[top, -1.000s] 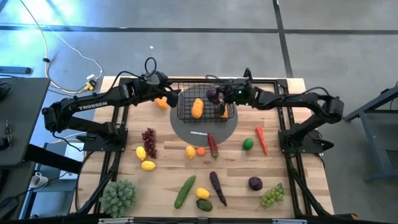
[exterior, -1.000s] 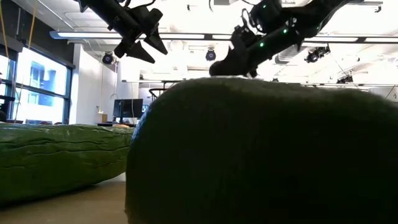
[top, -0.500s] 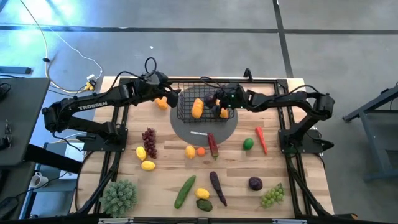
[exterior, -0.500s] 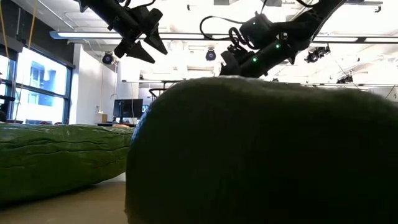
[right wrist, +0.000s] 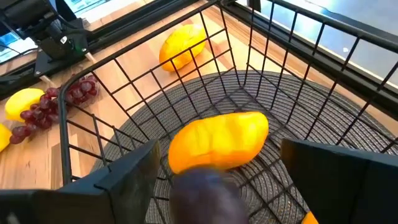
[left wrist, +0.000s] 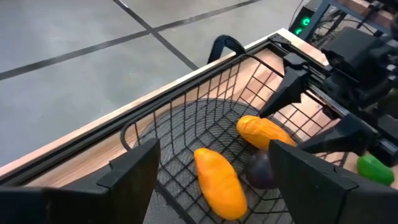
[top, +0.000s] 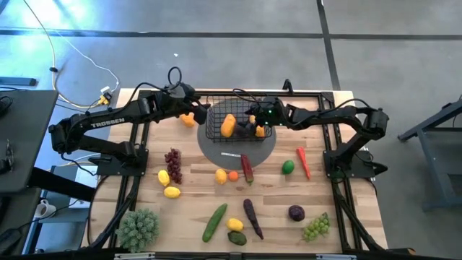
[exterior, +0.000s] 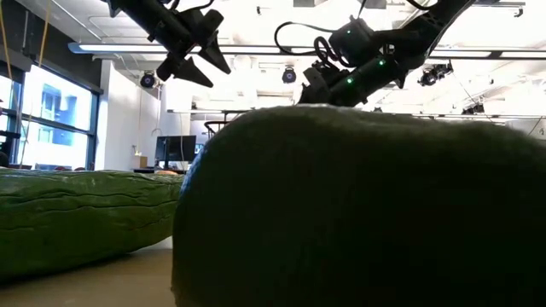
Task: Build produce basket
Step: Put the yellow mango into the black wire basket
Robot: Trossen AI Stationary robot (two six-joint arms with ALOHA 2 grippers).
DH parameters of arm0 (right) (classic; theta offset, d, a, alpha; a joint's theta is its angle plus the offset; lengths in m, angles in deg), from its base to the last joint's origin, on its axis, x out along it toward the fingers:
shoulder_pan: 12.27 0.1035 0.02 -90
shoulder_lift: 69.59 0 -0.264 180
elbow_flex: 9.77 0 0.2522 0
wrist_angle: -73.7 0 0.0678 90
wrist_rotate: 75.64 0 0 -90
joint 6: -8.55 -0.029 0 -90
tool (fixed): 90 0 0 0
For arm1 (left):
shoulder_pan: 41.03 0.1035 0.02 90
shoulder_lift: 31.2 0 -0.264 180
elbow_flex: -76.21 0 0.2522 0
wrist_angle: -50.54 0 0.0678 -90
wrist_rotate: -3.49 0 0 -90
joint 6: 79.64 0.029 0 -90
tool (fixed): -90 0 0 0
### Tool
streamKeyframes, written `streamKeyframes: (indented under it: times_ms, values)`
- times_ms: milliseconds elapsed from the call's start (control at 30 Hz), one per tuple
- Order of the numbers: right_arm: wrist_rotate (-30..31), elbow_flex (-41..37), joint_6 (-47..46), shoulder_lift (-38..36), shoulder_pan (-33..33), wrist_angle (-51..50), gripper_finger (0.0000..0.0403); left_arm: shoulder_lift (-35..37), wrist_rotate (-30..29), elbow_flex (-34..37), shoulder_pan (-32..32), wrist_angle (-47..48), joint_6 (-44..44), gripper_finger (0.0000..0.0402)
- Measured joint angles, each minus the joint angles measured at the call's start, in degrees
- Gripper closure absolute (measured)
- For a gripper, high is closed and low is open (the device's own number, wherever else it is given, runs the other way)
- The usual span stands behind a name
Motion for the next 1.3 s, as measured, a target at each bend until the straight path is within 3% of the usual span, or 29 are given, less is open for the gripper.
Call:
streamKeyframes:
  times_ms: [133,333,533,767,1000,1300]
  values:
    - [0.8,0.04,1.34,-0.49,-0.09,-0.05,0.0086,0.02,-0.78,0.0,-0.04,1.3,-0.02,0.0112]
    - [1.64,0.07,-0.12,-2.36,-2.16,-0.04,0.0086,0.02,-9.06,0.0,0.13,8.47,-0.65,0.0112]
    - [2.07,0.07,-0.02,-5.97,-5.07,0.02,0.0086,0.02,-18.0,0.0,1.68,17.28,-15.45,0.0112]
    - [5.61,0.09,4.18,-10.92,-7.07,-0.26,0.0086,0.02,-13.83,0.02,7.8,23.83,-34.13,0.0112]
    - [7.06,0.15,5.31,-13.05,-7.98,-0.2,0.0086,-1.02,-10.02,0.02,11.96,23.79,-37.53,0.0118]
    - [7.06,0.15,5.37,-12.84,-8.0,-0.7,0.0086,-9.34,-8.48,0.04,14.37,23.21,-37.54,0.0119]
